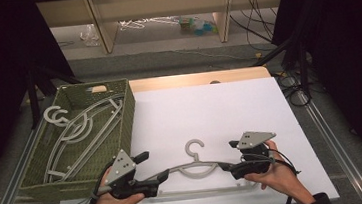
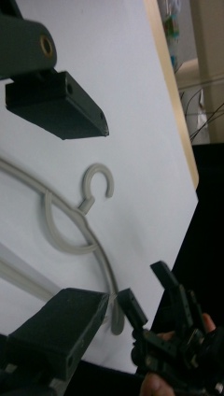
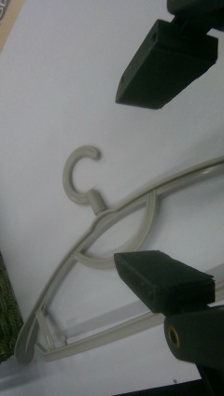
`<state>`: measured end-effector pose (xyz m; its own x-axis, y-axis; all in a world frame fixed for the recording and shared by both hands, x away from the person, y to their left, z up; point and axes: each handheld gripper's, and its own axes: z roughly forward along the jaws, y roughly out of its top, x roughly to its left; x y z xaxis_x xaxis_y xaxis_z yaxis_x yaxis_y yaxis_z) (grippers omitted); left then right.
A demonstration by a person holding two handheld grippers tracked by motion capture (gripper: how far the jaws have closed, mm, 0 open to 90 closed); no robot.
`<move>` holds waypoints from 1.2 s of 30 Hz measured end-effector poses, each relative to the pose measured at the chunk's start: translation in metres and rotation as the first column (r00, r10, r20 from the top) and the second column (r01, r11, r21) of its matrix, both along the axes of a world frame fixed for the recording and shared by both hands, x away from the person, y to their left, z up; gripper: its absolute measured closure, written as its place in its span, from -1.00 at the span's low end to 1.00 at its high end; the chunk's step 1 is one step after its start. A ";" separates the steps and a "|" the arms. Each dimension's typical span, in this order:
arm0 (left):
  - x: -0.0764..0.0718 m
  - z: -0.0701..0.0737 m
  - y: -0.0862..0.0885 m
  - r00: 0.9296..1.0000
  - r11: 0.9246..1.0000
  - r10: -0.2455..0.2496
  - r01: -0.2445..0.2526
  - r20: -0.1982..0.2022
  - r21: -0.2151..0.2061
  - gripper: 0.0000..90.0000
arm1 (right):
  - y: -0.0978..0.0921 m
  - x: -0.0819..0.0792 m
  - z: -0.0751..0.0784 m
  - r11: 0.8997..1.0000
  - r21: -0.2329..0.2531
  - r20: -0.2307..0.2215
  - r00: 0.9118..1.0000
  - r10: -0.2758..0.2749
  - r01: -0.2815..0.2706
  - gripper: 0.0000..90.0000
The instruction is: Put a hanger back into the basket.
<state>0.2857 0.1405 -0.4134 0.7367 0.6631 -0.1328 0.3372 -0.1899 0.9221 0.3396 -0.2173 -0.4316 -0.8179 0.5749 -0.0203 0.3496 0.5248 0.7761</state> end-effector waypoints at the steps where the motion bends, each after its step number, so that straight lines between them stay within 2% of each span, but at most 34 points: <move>1: 0.000 0.000 -0.001 1.000 1.000 -0.005 0.005 0.006 -0.002 -0.64 | 0.000 0.001 -0.002 1.000 -0.005 -0.002 1.000 0.001 -0.001 -0.54; 8: -0.002 -0.002 -0.003 1.000 1.000 -0.007 0.007 -0.004 0.002 -0.63 | 0.000 0.005 -0.006 1.000 -0.017 -0.021 1.000 0.000 -0.001 -0.54; 12: -0.003 -0.006 -0.007 1.000 1.000 -0.019 0.019 -0.007 0.015 -0.63 | 0.005 0.009 -0.013 0.997 -0.065 -0.048 0.998 0.032 -0.035 -0.44; 14: -0.005 -0.010 -0.011 1.000 1.000 -0.020 0.021 -0.010 0.014 -0.63 | 0.009 0.011 -0.018 0.996 -0.087 -0.060 0.998 0.028 -0.033 -0.36; 18: -0.008 -0.015 -0.015 0.999 0.998 -0.050 0.050 -0.014 0.031 -0.63 | 0.012 0.017 -0.026 0.987 -0.145 -0.100 0.994 0.050 -0.064 -0.22; 19: -0.008 -0.016 -0.016 0.999 0.999 -0.046 0.047 -0.021 0.026 -0.63 | 0.013 0.018 -0.028 0.986 -0.156 -0.121 0.992 0.043 -0.062 -0.21; 20: -0.007 -0.016 -0.015 0.999 0.998 -0.048 0.049 -0.017 0.039 -0.63 | 0.013 0.020 -0.030 0.983 -0.168 -0.140 0.989 0.054 -0.077 -0.18; 21: -0.007 -0.016 -0.015 0.999 0.998 -0.045 0.046 -0.018 0.044 -0.62 | 0.013 0.022 -0.031 0.981 -0.172 -0.162 0.985 0.059 -0.087 -0.15; 26: -0.005 -0.017 -0.012 0.999 0.998 -0.036 0.037 -0.025 0.042 -0.62 | 0.013 0.029 -0.035 0.976 -0.184 -0.196 0.978 0.075 -0.112 0.03; 27: -0.004 -0.018 -0.012 0.999 0.999 -0.040 0.040 -0.026 0.031 -0.62 | 0.014 0.030 -0.036 0.974 -0.193 -0.210 0.975 0.074 -0.115 0.08; 28: -0.004 -0.018 -0.012 0.999 0.998 -0.034 0.035 -0.027 0.046 -0.62 | 0.015 0.031 -0.038 0.971 -0.202 -0.217 0.973 0.080 -0.125 0.12; 29: -0.004 -0.018 -0.012 0.999 0.999 -0.031 0.032 -0.032 0.041 -0.62 | 0.016 0.032 -0.039 0.968 -0.214 -0.230 0.970 0.080 -0.130 0.16; 31: -0.003 -0.019 -0.011 0.999 0.998 -0.037 0.038 -0.026 0.052 -0.62 | 0.018 0.032 -0.041 0.963 -0.229 -0.228 0.970 0.090 -0.143 0.20; 34: -0.002 -0.020 -0.011 0.999 0.998 -0.034 0.036 -0.033 0.051 -0.62 | 0.019 0.035 -0.039 0.953 -0.265 -0.240 0.967 0.083 -0.148 0.37; 36: -0.002 -0.020 -0.011 0.999 0.998 -0.035 0.037 -0.036 0.057 -0.62 | 0.020 0.036 -0.039 0.951 -0.271 -0.237 0.968 0.087 -0.152 0.39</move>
